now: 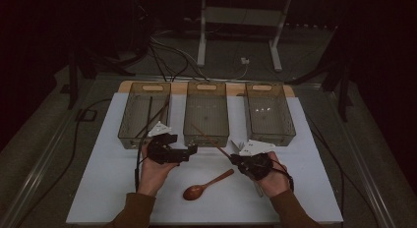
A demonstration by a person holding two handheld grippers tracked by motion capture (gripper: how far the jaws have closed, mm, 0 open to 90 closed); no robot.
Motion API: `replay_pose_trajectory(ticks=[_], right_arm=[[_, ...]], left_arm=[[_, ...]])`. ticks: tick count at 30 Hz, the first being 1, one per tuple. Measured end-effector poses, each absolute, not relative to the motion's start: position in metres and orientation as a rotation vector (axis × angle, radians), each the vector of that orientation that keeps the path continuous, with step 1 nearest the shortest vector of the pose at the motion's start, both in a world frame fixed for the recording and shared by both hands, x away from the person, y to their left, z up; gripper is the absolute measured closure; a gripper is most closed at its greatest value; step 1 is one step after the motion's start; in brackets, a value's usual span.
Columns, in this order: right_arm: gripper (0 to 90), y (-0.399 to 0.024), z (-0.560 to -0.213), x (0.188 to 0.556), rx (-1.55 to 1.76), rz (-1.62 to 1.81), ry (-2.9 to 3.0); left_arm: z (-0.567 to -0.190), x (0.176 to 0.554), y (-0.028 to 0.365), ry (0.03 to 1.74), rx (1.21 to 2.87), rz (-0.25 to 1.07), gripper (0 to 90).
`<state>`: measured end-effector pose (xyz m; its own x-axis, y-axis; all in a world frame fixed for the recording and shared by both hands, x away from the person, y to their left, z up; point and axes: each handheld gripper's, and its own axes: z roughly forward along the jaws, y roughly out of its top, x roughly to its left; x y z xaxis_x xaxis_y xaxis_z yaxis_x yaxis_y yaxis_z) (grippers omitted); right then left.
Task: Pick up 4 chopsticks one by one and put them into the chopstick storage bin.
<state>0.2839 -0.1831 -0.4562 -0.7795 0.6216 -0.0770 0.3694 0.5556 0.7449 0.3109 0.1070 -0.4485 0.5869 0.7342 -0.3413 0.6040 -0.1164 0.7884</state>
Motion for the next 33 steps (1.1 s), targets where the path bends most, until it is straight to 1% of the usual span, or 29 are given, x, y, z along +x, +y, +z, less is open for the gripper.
replay_pose_trajectory(ticks=[3,6,12,15,21,26,33], right_arm=[[84.3,-0.180,-0.453,0.283,0.799,1.086,2.452],[84.4,-0.176,-0.450,0.282,0.792,1.111,2.435],[84.3,-0.170,-0.446,0.281,0.780,1.153,2.420],[84.3,-0.167,-0.446,0.280,0.768,1.164,2.416],[84.3,-0.161,-0.445,0.278,0.747,1.193,2.413],[84.3,-0.155,-0.444,0.277,0.733,1.215,2.399],[84.3,-0.151,-0.445,0.276,0.731,1.229,2.387]], left_arm=[[-0.449,0.312,0.098,1.084,1.796,0.146,15.2],[-0.450,0.313,0.093,1.081,1.780,0.122,18.7],[-0.452,0.316,0.091,1.070,1.730,0.050,40.4],[-0.453,0.317,0.089,1.056,1.711,0.021,46.0],[-0.454,0.317,0.085,1.034,1.693,-0.020,54.2],[-0.453,0.316,0.082,1.003,1.674,-0.051,66.4],[-0.450,0.314,0.080,0.964,1.637,-0.088,78.7]])
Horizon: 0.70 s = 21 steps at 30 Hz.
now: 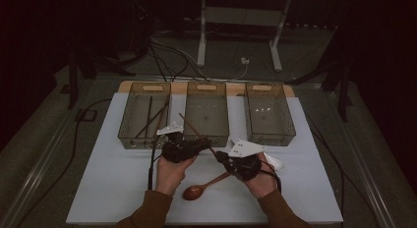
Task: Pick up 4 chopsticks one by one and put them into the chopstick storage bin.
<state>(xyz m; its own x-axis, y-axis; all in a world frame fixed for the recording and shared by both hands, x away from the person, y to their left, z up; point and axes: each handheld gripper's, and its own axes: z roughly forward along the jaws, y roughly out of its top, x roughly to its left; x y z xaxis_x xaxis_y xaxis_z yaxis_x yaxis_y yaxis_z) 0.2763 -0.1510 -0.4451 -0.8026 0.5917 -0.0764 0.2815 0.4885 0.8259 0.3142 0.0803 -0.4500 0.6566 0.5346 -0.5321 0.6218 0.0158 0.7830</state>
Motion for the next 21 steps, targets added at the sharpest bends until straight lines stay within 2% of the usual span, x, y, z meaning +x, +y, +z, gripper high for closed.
replay_pose_trajectory(ticks=[4,10,12,15,17,21], right_arm=[[84.3,-0.149,-0.447,0.278,0.748,1.229,2.393],[81.1,-0.150,-0.448,0.280,0.789,1.252,2.404],[69.0,-0.151,-0.449,0.282,0.812,1.246,2.419],[56.9,-0.153,-0.452,0.284,0.847,1.210,2.418],[45.8,-0.155,-0.453,0.285,0.874,1.205,2.417],[36.1,-0.161,-0.453,0.288,0.930,1.201,2.407]], left_arm=[[-0.447,0.313,0.077,0.941,1.623,-0.113,85.5],[-0.445,0.313,0.077,0.954,1.640,-0.096,86.3],[-0.444,0.314,0.080,0.961,1.641,-0.090,86.3],[-0.443,0.314,0.085,0.976,1.637,-0.084,86.4],[-0.442,0.315,0.088,0.980,1.637,-0.079,86.3],[-0.439,0.316,0.095,0.995,1.635,-0.070,86.3]])
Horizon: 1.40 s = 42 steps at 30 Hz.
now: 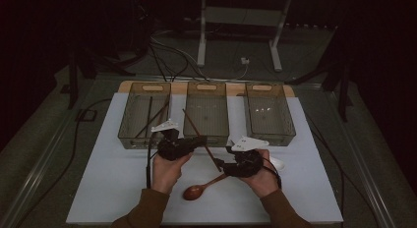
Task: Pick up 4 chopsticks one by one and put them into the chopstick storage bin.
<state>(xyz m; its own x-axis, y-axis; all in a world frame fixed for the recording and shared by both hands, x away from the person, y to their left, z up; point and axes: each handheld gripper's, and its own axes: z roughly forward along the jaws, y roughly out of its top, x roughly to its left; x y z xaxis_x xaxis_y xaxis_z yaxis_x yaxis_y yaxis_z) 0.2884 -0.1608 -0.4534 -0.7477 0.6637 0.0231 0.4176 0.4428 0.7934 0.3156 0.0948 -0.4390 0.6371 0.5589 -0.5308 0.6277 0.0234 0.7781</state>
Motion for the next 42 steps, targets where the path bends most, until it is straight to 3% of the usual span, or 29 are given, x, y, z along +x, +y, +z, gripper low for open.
replay_pose_trajectory(ticks=[19,42], right_arm=[[3.3,-0.184,-0.459,0.293,1.041,1.111,2.395],[0.0,-0.203,-0.462,0.293,1.089,1.080,2.385]], left_arm=[[-0.426,0.320,0.143,1.099,1.626,0.010,86.3],[-0.421,0.326,0.187,1.180,1.646,0.070,86.3]])
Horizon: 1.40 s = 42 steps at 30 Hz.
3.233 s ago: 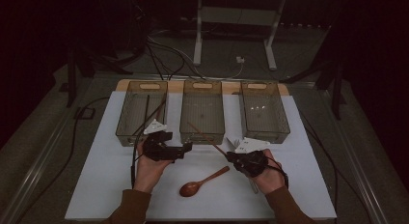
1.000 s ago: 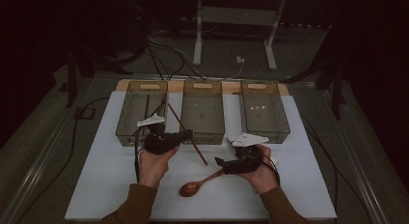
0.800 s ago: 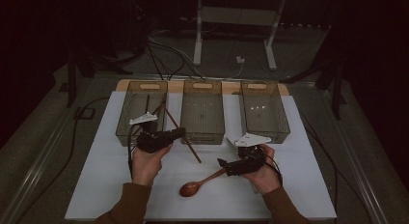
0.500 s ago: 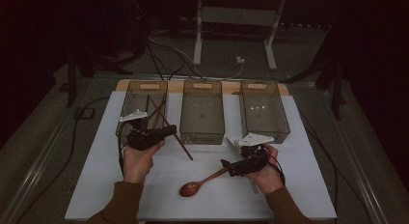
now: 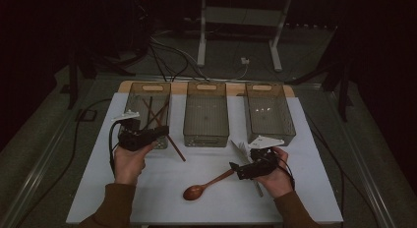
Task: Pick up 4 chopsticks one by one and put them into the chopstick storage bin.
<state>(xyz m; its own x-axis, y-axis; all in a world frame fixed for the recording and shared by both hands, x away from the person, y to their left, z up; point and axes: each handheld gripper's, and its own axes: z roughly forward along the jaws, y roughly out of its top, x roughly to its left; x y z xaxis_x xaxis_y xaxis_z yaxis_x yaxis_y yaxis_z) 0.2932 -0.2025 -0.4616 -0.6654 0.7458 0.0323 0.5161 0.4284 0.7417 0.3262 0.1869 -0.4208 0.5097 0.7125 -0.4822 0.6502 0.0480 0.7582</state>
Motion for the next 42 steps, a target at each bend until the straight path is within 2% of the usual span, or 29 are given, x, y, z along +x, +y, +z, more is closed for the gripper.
replay_pose_trajectory(ticks=[22,42], right_arm=[[0.0,-0.218,-0.461,0.292,1.124,1.071,2.358],[0.1,-0.231,-0.462,0.291,1.155,1.060,2.333]], left_arm=[[-0.419,0.336,0.210,1.261,1.659,0.102,86.2],[-0.422,0.363,0.230,1.385,1.675,0.133,86.2]])
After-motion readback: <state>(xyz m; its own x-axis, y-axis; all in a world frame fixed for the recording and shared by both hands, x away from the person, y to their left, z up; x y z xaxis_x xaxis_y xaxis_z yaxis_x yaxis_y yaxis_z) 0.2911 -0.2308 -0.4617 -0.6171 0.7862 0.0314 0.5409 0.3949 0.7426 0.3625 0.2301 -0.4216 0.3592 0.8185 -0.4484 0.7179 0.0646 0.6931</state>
